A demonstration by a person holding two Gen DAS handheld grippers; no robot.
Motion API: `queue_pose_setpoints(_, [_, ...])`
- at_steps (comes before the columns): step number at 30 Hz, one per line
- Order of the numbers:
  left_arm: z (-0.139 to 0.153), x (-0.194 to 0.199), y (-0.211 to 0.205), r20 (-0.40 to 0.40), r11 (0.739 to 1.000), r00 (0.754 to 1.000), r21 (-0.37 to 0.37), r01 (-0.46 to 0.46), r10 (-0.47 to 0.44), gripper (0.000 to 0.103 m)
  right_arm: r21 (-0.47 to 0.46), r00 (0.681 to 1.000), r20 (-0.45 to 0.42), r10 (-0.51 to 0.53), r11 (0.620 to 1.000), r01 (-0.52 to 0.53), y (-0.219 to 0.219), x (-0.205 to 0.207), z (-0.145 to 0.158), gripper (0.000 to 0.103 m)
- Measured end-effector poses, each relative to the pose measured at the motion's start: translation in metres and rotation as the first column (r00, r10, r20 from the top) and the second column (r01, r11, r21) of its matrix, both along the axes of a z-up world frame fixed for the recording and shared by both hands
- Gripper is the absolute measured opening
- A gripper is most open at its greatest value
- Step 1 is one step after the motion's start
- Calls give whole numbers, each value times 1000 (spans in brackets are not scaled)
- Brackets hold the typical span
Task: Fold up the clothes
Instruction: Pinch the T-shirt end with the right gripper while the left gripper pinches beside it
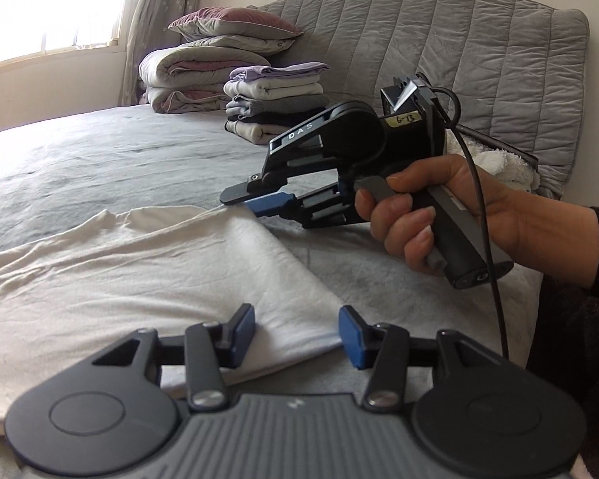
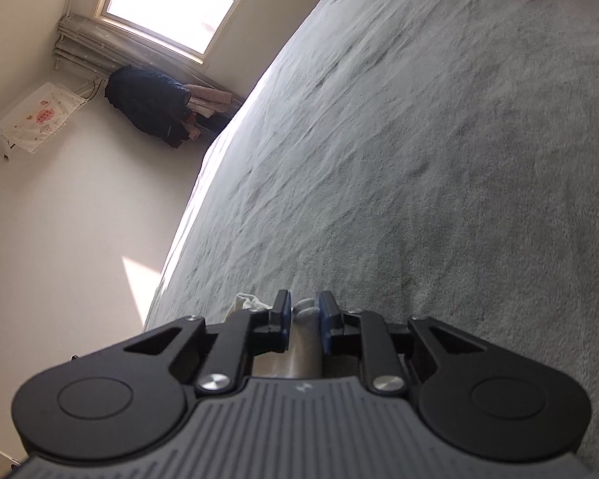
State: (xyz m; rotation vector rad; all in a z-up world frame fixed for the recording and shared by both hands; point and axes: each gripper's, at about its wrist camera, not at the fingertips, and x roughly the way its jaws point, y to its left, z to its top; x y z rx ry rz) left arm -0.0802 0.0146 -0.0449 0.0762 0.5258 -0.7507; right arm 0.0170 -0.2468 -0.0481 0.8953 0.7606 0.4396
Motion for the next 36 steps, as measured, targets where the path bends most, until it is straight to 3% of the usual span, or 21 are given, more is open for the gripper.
queue_pose_setpoints(7, [3, -5, 7, 29, 999, 999, -24, 28, -27, 52, 11, 1000, -18, 14, 1000, -14, -13, -40, -4, 29])
queue_pose_setpoints(15, [1, -16, 3, 92, 994, 991, 41, 98, -102, 59, 14, 998, -46, 41, 999, -41, -8, -90, -5, 30])
queue_pose_setpoints(20, [-2, -27, -8, 163, 984, 975, 125, 129, -149, 59, 38, 995, -70, 67, 997, -65, -6, -107, -8, 30])
queue_pose_setpoints(32, [2, -32, -14, 212, 979, 964, 159, 126, -158, 59, 49, 993, -108, 40, 998, -35, -14, -102, 0, 8])
queue_pose_setpoints(36, [6, -30, -21, 232, 978, 961, 179, 108, -149, 57, 57, 996, -83, 42, 998, -37, -15, -103, 8, 8])
